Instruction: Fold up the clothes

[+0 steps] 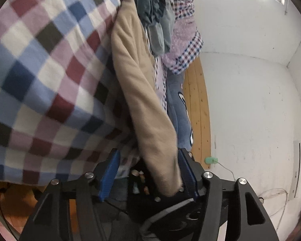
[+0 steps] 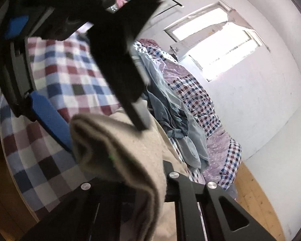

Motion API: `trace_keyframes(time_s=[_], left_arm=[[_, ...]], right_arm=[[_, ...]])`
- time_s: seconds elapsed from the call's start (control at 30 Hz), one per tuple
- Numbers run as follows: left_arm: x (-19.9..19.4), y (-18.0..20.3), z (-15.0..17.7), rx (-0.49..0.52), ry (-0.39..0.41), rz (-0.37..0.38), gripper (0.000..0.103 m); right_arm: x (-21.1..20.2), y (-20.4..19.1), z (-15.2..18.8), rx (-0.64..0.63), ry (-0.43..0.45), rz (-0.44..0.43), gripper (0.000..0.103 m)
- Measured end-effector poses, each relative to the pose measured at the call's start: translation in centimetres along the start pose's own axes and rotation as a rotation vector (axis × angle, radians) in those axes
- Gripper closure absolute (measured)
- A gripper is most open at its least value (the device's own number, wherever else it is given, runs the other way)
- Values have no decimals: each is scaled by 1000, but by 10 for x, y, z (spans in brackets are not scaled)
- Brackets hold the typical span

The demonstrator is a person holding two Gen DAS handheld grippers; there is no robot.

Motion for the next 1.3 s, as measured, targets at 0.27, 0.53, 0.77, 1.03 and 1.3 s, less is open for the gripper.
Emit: trace_keyframes(time_s=[0.27, 0.53, 0.77, 1.03, 1.3], left_arm=[[-1, 2, -54, 65, 130, -111, 27], [5, -14, -126, 25, 160, -143, 25], [33, -7, -180, 64, 104, -145, 25], [71, -3, -216, 149, -5, -216, 26], [88, -8, -229, 195, -85, -266, 58]], right_arm=[[2, 23, -5, 81, -2, -31, 95], [3, 31, 0, 141, -4, -51, 95], [7, 37, 5, 183, -2, -55, 95], [3, 50, 10, 243, 0, -54, 95], [-1, 60, 17, 278, -17, -61, 95]])
Point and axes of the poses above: each gripper's, at about its wrist camera, not at the fingertips, and x roughly the way its jaws point, y to its right, z to its underside, the point moved 9 cm from there along x, roughly the way its jaws point, and after that the axes turned 3 degrees about z, right-handed, at the moved point
